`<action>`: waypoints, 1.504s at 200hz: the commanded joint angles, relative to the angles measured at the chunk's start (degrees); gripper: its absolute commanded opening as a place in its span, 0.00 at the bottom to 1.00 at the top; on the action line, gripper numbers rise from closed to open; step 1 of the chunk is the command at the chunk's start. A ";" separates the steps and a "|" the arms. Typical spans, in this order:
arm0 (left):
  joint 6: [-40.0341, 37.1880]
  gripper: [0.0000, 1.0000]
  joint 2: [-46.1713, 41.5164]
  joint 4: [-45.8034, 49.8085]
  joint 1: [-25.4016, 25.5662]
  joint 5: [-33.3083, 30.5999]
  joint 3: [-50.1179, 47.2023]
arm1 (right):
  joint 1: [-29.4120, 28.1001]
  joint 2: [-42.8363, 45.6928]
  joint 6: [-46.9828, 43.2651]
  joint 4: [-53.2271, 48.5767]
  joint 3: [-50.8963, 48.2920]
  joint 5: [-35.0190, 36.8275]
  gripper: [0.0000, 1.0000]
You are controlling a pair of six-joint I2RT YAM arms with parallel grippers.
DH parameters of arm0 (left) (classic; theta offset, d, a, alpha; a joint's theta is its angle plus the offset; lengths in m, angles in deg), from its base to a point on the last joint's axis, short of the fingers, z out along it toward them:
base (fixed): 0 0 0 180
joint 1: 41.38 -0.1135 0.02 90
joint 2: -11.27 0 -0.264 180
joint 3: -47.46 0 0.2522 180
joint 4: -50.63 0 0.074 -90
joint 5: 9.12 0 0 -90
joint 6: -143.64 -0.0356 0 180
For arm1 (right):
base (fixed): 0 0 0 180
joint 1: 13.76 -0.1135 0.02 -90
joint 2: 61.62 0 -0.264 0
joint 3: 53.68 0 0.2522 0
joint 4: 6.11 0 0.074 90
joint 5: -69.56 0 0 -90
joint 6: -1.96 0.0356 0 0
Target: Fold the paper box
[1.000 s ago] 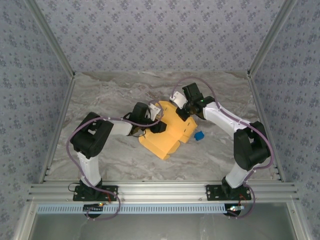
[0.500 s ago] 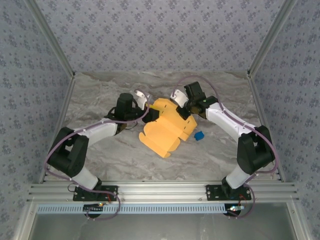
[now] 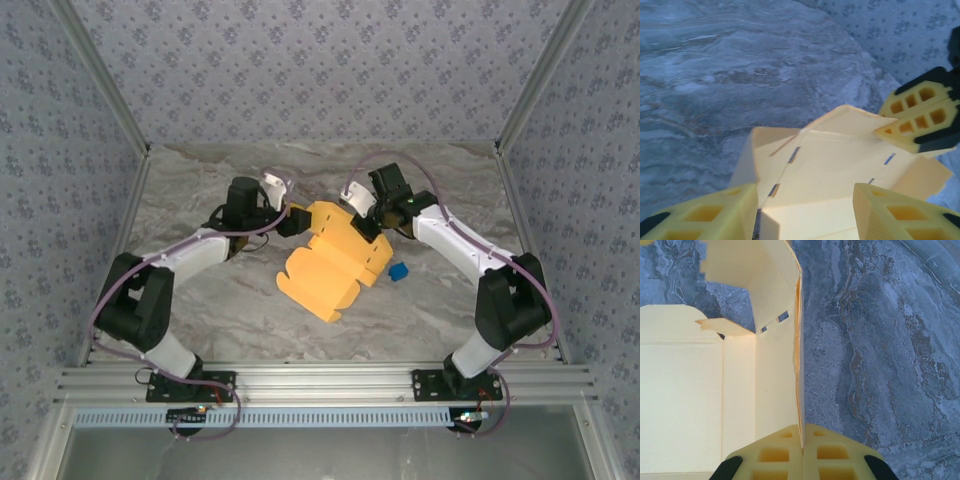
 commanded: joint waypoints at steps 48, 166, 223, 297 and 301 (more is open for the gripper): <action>3.17 0.55 -2.58 0.08 2.54 7.74 -1.86 | 0.06 -0.42 2.13 -1.76 3.49 0.37 0.00; 3.06 0.56 7.56 0.09 -2.70 9.05 9.21 | -0.55 0.45 0.88 -2.05 2.39 -1.83 0.00; 1.67 0.56 11.68 1.65 -1.24 14.74 15.10 | -0.81 0.07 1.02 -1.75 2.48 -1.50 0.00; 2.26 0.47 9.93 -3.78 2.26 18.42 11.46 | -0.02 -1.22 4.30 -0.90 3.34 -0.86 0.00; 2.07 0.47 10.00 -3.74 2.54 18.54 11.38 | -0.06 -1.28 4.45 -0.90 3.47 -0.99 0.00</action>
